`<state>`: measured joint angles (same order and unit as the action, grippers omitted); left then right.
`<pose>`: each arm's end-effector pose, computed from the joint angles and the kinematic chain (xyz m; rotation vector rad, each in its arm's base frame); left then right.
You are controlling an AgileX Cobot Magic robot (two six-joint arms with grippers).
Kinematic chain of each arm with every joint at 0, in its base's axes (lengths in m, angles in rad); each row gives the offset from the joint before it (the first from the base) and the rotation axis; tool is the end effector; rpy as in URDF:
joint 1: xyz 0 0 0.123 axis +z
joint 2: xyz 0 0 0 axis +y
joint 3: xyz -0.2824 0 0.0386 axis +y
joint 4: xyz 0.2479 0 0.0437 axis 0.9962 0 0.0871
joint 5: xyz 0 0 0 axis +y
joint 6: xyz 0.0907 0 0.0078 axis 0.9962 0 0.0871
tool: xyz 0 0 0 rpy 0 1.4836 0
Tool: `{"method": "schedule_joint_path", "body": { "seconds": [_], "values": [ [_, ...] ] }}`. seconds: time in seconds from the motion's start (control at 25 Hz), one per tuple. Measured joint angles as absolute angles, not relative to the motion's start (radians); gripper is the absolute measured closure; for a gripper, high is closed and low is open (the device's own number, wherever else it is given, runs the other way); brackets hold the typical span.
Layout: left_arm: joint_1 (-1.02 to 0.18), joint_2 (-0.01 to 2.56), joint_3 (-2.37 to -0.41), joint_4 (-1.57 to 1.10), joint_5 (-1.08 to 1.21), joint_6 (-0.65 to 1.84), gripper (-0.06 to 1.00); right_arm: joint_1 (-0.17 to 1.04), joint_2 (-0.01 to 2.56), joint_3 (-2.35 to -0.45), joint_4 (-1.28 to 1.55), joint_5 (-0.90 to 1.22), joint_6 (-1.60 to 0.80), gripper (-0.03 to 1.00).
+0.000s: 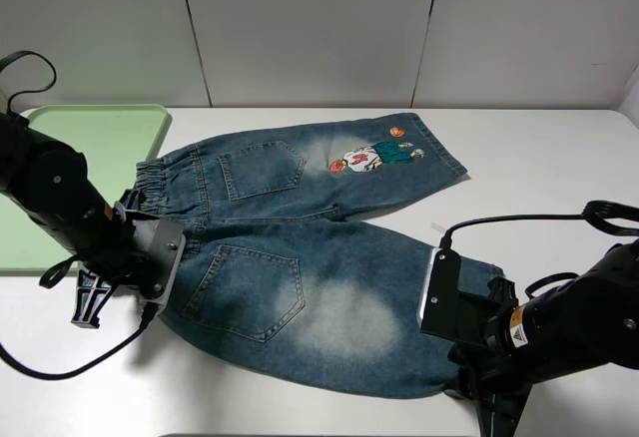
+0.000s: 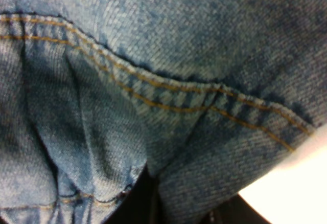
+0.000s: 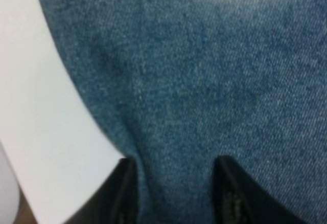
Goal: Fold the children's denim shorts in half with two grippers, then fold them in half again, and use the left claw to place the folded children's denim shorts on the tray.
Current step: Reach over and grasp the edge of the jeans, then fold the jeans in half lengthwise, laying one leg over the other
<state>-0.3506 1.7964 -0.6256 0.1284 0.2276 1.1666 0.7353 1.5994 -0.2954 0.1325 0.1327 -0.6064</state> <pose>0.2460 -0.0871 0.0904 2.1292 1.9897 0.2112 0.1281 0.1180 0.0878 -1.6650 2.4019 0.0677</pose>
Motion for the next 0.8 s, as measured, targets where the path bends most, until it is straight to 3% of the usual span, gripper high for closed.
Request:
{"method": "schedule_joint_path", "body": {
  "seconds": [0.24,0.8],
  "values": [
    [-0.351,1.796,-0.626,0.128,0.228,1.168,0.83,0.735,1.602,-0.295,0.128,0.132,-0.606,0.99],
    [-0.351,1.796,-0.626,0.126,0.225,1.162,0.83,0.735,1.597,-0.295,0.125,0.132,-0.593,0.99]
  ]
}}
